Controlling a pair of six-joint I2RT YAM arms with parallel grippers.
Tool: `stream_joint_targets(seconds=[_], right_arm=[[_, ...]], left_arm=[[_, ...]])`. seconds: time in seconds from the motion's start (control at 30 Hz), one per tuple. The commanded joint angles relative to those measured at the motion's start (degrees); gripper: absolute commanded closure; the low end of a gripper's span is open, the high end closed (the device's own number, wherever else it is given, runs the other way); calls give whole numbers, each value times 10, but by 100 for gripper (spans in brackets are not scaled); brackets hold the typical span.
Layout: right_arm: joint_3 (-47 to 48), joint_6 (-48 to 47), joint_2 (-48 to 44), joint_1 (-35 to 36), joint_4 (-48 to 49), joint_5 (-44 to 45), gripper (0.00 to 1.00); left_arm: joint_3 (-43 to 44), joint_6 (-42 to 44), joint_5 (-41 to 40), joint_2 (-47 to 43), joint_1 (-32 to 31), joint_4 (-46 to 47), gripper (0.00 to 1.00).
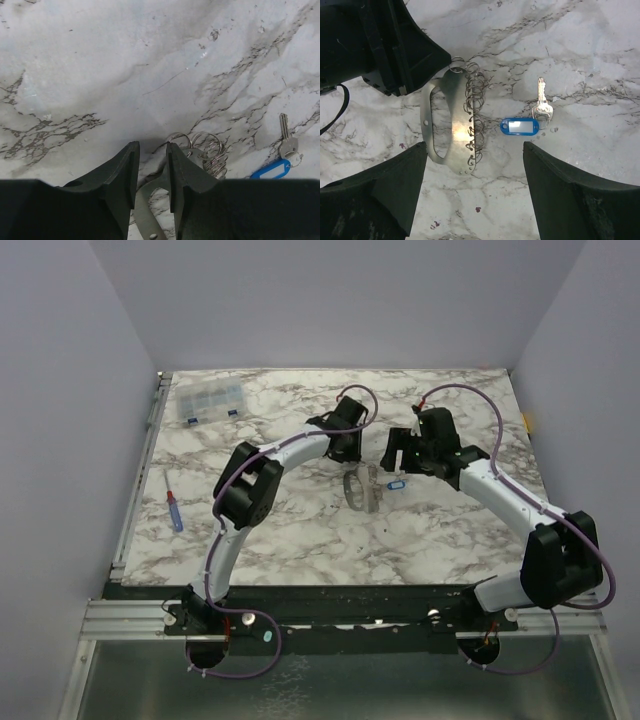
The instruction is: Put the keys on the keyring
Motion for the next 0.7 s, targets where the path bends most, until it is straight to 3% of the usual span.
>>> stream_joint_targets(seconds=[0.0,0.3,0.5,0.67], right_arm=[[-11,-4,-16,-3,8,-8,20],[-17,-6,-38,-3,22,-28,20],[-31,-11,-70,-3,43,-65,20],[-46,-24,-112,-3,84,-159,14]], left_arm=[[22,6,6,-11,-13,-10,64],[9,42,-30,-38,-23,-6,44],[-66,73,-58,-97,-23,33,33],[-142,102,-76,-177,-23,91,21]])
